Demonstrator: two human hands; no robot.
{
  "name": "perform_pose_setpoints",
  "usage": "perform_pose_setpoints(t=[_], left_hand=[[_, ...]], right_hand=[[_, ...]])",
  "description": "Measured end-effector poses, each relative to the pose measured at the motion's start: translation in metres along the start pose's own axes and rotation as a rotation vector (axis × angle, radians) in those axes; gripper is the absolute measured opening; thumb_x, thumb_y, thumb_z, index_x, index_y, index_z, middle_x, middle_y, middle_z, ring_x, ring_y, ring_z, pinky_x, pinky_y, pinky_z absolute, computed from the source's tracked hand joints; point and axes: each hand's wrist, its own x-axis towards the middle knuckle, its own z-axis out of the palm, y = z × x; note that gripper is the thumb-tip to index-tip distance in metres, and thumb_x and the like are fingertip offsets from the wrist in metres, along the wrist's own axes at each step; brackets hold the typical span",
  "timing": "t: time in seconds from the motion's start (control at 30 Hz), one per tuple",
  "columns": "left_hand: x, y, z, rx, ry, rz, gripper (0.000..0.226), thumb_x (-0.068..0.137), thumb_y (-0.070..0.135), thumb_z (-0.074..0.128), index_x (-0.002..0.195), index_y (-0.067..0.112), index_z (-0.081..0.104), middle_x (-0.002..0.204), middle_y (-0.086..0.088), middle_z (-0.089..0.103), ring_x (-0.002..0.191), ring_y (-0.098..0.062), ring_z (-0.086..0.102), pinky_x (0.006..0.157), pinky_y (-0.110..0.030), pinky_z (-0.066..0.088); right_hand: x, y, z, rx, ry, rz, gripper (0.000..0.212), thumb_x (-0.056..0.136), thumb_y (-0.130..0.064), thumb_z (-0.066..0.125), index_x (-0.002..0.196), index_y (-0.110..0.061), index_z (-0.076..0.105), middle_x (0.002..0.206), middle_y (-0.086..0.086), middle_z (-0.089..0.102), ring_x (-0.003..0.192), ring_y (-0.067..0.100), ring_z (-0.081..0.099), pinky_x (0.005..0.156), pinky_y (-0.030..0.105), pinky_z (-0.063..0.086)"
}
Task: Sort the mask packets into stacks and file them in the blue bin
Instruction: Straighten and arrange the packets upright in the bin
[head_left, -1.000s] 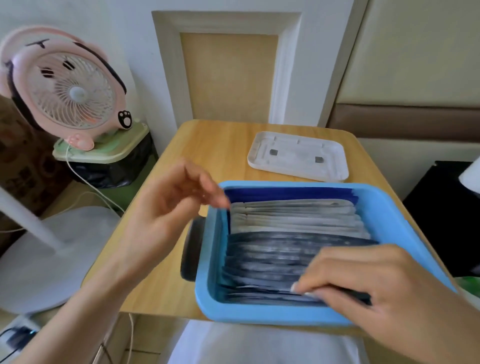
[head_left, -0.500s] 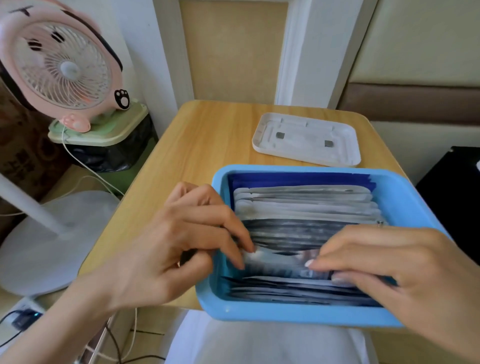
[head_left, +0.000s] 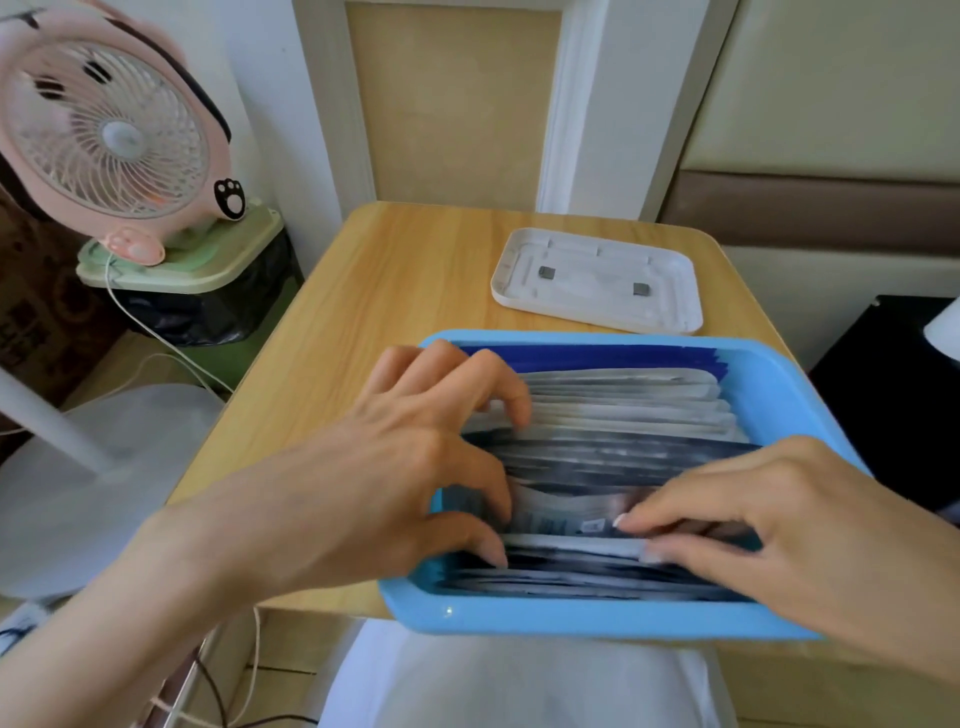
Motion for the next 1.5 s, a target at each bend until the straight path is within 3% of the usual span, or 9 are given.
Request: perform_pose_setpoints(t=[0.2, 0.37, 0.57, 0.73, 1.07, 1.13, 1.27, 1.33, 1.5], left_hand=[[0.008, -0.004, 0.003, -0.128, -0.056, 0.066, 0.027, 0.085, 0.056, 0.048, 0.087, 0.039, 0.07, 0.14, 0.022, 0.03, 0.122, -0.008, 0.029, 0.104, -0.018, 0.013], [0.006, -0.006, 0.009, -0.125, 0.061, 0.049, 0.023, 0.086, 0.046, 0.051, 0.082, 0.035, 0.071, 0.137, 0.021, 0.038, 0.117, -0.012, 0.037, 0.101, -0.025, 0.024], [0.003, -0.007, 0.014, -0.362, 0.2, 0.039, 0.019, 0.088, 0.024, 0.055, 0.075, 0.017, 0.067, 0.127, 0.008, 0.052, 0.115, -0.016, 0.046, 0.095, -0.019, 0.035], [0.004, -0.008, 0.013, -0.345, 0.201, 0.065, 0.02, 0.088, 0.018, 0.054, 0.072, 0.011, 0.064, 0.12, 0.003, 0.054, 0.11, -0.018, 0.05, 0.092, -0.017, 0.036], [-0.002, -0.005, 0.003, -0.304, 0.109, 0.019, 0.011, 0.088, 0.018, 0.061, 0.092, 0.025, 0.054, 0.13, 0.012, 0.043, 0.12, -0.008, 0.045, 0.095, -0.016, 0.038], [-0.003, -0.003, 0.004, -0.25, 0.084, 0.026, 0.025, 0.087, 0.011, 0.062, 0.094, 0.031, 0.05, 0.132, 0.014, 0.039, 0.121, -0.01, 0.041, 0.095, -0.02, 0.039], [-0.006, 0.002, 0.003, -0.029, 0.032, 0.042, 0.01, 0.086, 0.038, 0.054, 0.089, 0.04, 0.063, 0.137, 0.013, 0.036, 0.119, -0.008, 0.036, 0.096, -0.028, 0.039], [-0.008, 0.002, 0.002, 0.007, 0.009, 0.015, 0.021, 0.082, 0.051, 0.047, 0.085, 0.042, 0.066, 0.138, 0.014, 0.036, 0.119, -0.008, 0.034, 0.097, -0.029, 0.031], [-0.009, 0.0, 0.001, -0.063, -0.035, 0.014, 0.026, 0.083, 0.057, 0.046, 0.086, 0.042, 0.067, 0.142, 0.02, 0.034, 0.12, -0.005, 0.032, 0.097, -0.029, 0.027]], right_hand=[[-0.005, 0.005, -0.01, -0.193, -0.058, 0.14, 0.013, 0.079, -0.04, 0.068, 0.09, -0.044, 0.062, 0.073, -0.02, 0.068, 0.075, 0.002, 0.063, 0.067, 0.021, 0.05], [-0.01, 0.009, -0.007, -0.113, 0.044, 0.066, 0.004, 0.077, -0.03, 0.066, 0.077, -0.03, 0.07, 0.065, -0.018, 0.067, 0.058, -0.004, 0.059, 0.057, 0.009, 0.043], [-0.013, 0.002, -0.006, -0.026, 0.256, -0.032, 0.022, 0.078, -0.038, 0.057, 0.074, -0.025, 0.075, 0.07, -0.022, 0.07, 0.067, -0.008, 0.065, 0.061, 0.011, 0.049], [-0.007, 0.009, -0.001, -0.006, 0.162, 0.038, 0.004, 0.074, -0.027, 0.074, 0.076, -0.028, 0.071, 0.081, -0.029, 0.069, 0.061, -0.01, 0.062, 0.057, 0.007, 0.045], [-0.017, 0.007, -0.008, 0.036, 0.094, 0.013, 0.023, 0.084, -0.011, 0.067, 0.079, -0.03, 0.054, 0.081, -0.016, 0.068, 0.078, 0.001, 0.067, 0.07, 0.026, 0.053], [-0.023, 0.01, -0.012, -0.012, 0.081, -0.055, 0.01, 0.085, -0.025, 0.058, 0.078, -0.031, 0.062, 0.086, -0.019, 0.067, 0.086, -0.003, 0.066, 0.073, 0.023, 0.052], [-0.026, 0.018, -0.017, 0.091, 0.011, -0.026, 0.029, 0.085, -0.051, 0.05, 0.088, -0.032, 0.072, 0.09, -0.025, 0.068, 0.089, -0.007, 0.065, 0.078, 0.015, 0.05], [-0.025, 0.021, -0.017, 0.127, 0.007, -0.025, 0.039, 0.085, -0.06, 0.046, 0.09, -0.032, 0.072, 0.089, -0.026, 0.068, 0.088, -0.007, 0.065, 0.079, 0.014, 0.05], [-0.022, 0.019, -0.019, 0.141, -0.016, 0.029, 0.045, 0.078, -0.073, 0.043, 0.095, -0.041, 0.069, 0.088, -0.031, 0.068, 0.085, -0.007, 0.066, 0.076, 0.017, 0.051]])
